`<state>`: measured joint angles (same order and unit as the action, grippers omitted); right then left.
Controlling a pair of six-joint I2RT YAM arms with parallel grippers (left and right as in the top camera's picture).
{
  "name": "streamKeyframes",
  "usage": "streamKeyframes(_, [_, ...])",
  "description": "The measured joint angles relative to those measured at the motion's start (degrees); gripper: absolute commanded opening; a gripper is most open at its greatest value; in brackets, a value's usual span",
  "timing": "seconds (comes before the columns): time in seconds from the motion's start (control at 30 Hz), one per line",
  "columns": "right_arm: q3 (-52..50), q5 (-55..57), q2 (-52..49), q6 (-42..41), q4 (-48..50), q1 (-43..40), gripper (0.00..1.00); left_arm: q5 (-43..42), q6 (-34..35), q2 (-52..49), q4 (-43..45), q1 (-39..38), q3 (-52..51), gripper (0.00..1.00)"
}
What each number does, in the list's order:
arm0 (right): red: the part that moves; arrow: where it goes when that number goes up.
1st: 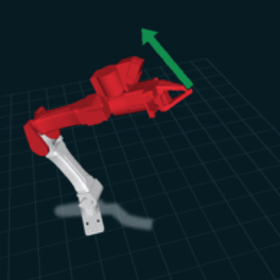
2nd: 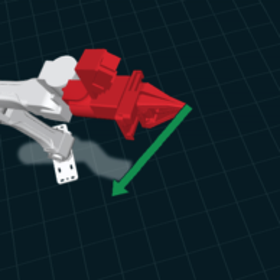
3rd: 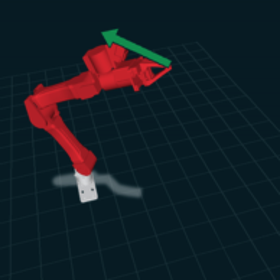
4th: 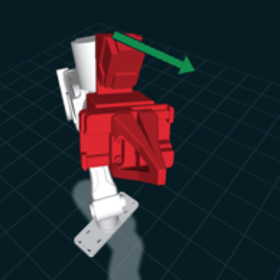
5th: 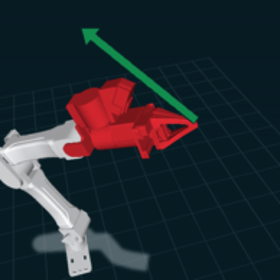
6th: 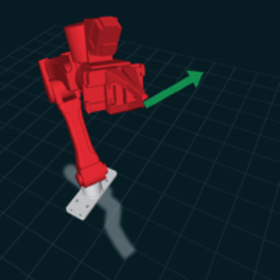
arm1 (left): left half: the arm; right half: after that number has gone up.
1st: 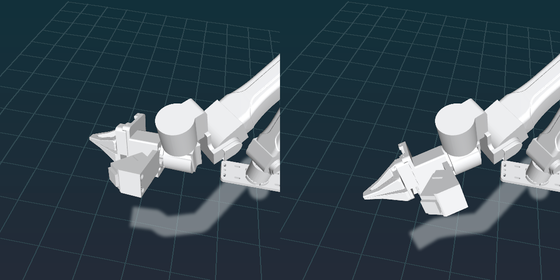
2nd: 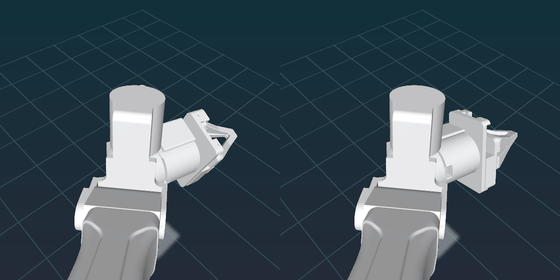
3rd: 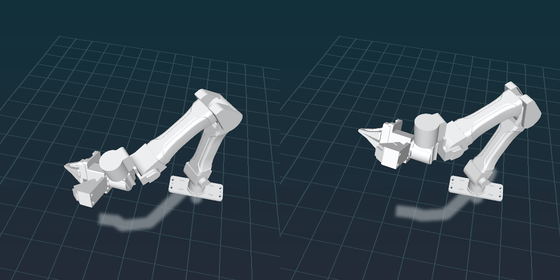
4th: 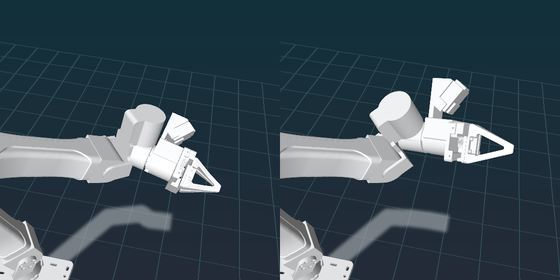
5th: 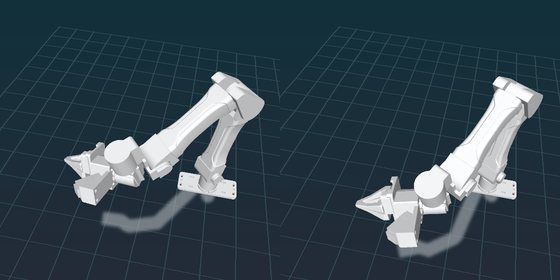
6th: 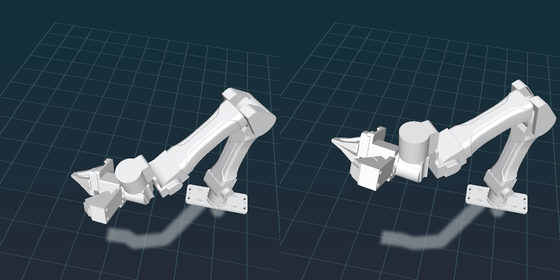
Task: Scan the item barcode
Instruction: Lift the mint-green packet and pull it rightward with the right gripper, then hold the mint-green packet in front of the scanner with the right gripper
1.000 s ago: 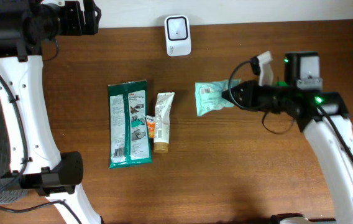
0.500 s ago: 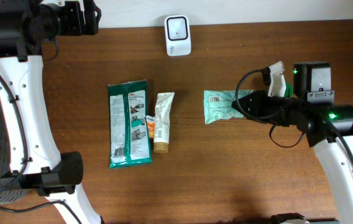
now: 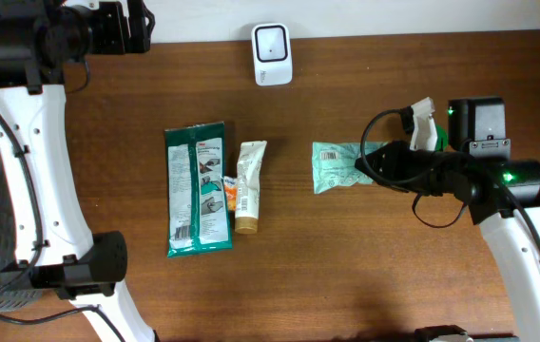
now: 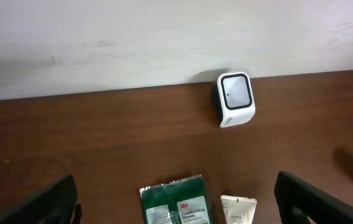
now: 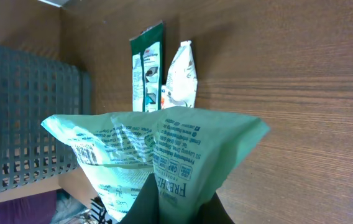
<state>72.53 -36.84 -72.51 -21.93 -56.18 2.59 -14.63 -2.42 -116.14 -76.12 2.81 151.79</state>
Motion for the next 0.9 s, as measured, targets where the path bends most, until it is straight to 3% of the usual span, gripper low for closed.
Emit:
streamKeyframes(0.47, [4.44, 1.79, -6.38, -0.59, -4.13, 0.09, 0.04, 0.00, 0.00, 0.00, 0.00, 0.00, 0.00, 0.99])
streamKeyframes(0.6, [16.76, 7.87, -13.73, -0.11, -10.43, 1.88, 0.04, -0.02, 0.00, 0.00, -0.09, 0.00, 0.00, 0.99])
streamKeyframes(0.73, [39.95, 20.52, -27.63, 1.60, -15.82, 7.89, 0.04, 0.02, 0.00, 0.00, -0.04, 0.00, 0.00, 0.99])
streamKeyframes(0.9, [54.03, 41.27, -42.47, 5.86, -4.59, 14.60, 0.04, 0.00, 0.00, 0.00, 0.04, 0.00, 0.00, 0.99])
